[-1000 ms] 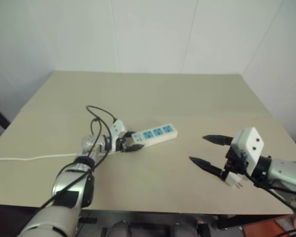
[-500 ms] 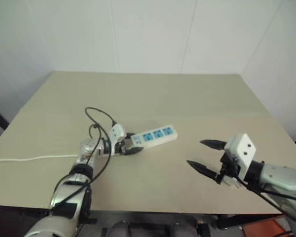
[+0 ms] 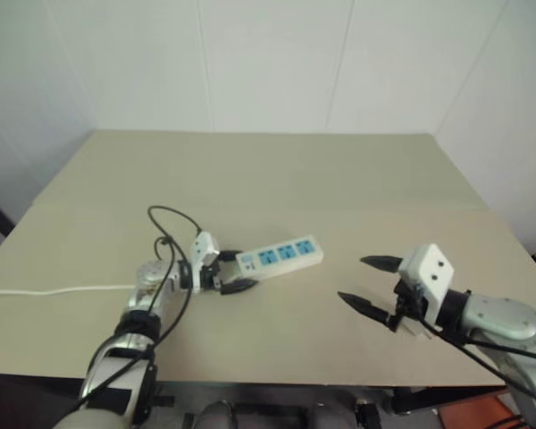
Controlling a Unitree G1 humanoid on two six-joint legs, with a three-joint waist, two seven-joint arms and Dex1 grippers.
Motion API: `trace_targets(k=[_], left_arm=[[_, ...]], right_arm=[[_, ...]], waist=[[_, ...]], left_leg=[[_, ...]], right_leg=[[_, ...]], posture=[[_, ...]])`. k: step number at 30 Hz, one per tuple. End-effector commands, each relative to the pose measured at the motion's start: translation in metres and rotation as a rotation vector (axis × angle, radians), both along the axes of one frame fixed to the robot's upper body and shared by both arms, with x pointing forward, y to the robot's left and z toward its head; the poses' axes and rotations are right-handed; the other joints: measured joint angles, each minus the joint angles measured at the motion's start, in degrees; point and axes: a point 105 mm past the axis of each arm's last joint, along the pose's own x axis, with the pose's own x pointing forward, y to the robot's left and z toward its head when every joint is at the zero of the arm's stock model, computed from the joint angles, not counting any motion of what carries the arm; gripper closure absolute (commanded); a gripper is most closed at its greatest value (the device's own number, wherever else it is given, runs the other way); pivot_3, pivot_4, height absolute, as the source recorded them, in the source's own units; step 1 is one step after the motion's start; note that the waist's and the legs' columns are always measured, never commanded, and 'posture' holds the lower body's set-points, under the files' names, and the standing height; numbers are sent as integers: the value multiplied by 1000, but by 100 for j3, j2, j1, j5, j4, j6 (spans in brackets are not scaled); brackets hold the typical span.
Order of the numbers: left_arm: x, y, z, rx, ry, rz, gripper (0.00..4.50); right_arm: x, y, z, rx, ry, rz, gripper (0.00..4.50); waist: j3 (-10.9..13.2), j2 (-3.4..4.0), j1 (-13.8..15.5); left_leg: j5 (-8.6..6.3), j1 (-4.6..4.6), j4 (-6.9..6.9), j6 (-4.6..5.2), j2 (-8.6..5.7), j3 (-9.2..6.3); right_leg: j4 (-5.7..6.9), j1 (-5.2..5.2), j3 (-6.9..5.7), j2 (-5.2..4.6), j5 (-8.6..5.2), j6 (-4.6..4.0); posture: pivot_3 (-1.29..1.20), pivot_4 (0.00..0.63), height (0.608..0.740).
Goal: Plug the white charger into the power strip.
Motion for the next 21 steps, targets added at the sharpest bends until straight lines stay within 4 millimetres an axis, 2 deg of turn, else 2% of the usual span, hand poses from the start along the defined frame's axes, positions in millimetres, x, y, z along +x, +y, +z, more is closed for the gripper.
trace_targets(k=[1, 5, 12, 19, 21], left_arm=[[-1, 0, 8, -84, -46, -11, 15], [-1, 4, 2, -73, -61, -12, 15], [4, 2, 4, -154, -69, 24, 15], [3, 0, -4, -95, -52, 3, 15], [1, -2, -5, -92, -45, -9, 407]], right_arm=[[-1, 2, 10, -4, -55, 21, 0], [-2, 0, 10, -9, -55, 17, 0], [-2, -2, 10, -24, -57, 15, 0], [-2, -4, 11, -30, -57, 13, 0], [-2, -4, 11, -29, -56, 13, 0]], waist=[[0, 0, 0], [0, 0, -6], [0, -1, -1], [0, -1, 6], [-1, -1, 9]], left_leg=[[0, -1, 0, 0, 0, 0], [0, -2, -1, 0, 0, 0], [0, 3, 0, 0, 0, 0], [0, 2, 0, 0, 0, 0], [0, 3, 0, 0, -1, 0]], right_leg=[[0, 0, 0, 0, 0, 0], [-2, -2, 0, 0, 0, 0], [0, 2, 0, 0, 0, 0], [-1, 2, 0, 0, 0, 0], [-1, 3, 0, 0, 0, 1]], posture=[[0, 150, 740], [0, 150, 740], [0, 150, 740], [0, 150, 740], [0, 150, 740]])
